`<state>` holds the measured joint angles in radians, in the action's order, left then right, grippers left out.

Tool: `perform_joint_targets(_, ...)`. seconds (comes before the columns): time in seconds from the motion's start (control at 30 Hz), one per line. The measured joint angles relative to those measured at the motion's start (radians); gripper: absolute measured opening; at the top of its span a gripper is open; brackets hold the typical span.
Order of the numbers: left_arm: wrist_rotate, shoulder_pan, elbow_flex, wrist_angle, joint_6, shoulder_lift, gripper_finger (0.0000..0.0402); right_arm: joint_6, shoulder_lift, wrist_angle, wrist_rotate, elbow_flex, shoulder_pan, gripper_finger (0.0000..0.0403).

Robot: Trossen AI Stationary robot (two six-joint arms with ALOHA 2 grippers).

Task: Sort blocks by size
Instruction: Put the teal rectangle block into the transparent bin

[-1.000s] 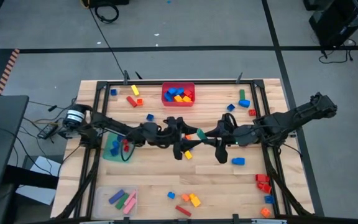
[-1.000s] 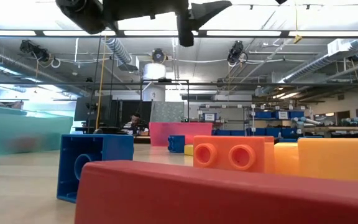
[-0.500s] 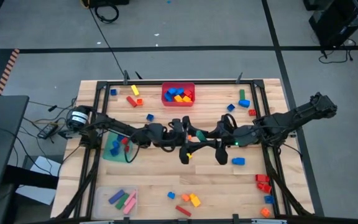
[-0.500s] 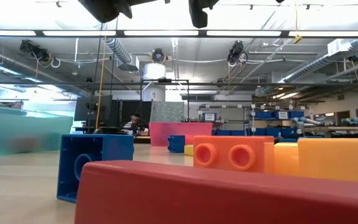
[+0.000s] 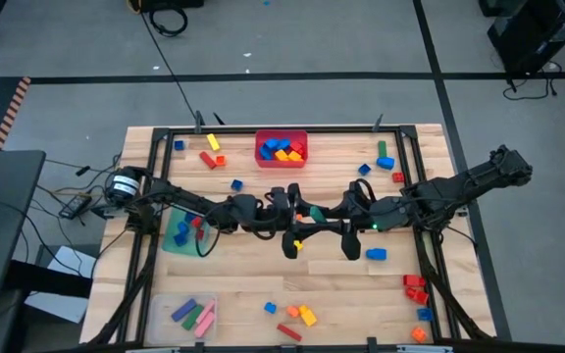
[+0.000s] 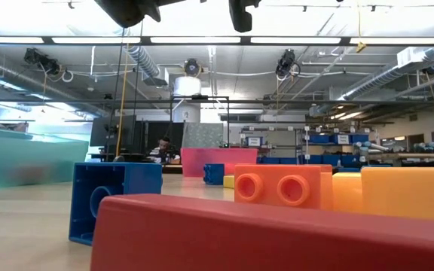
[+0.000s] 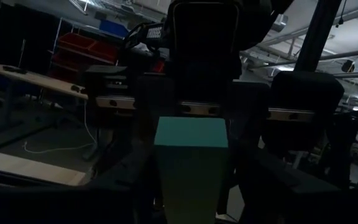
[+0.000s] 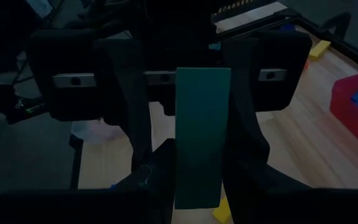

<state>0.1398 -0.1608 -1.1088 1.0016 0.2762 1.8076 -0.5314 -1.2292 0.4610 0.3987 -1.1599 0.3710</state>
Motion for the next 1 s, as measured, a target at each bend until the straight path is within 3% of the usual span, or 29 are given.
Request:
perform_joint_targets(0.77, -0.013, 0.004, 0.001, 0.066, 0.058, 0.002, 0.0199, 0.008, 0.005, -0.024, -0.003, -0.002, 0.0, 0.0115)
perform_joint_targets(1.0, -0.084, 0.008, 0.0, 0.077, 0.06, 0.002, 0.0235, 0.005, 0.004, -0.016, -0.012, 0.0, 0.0, 0.0115)
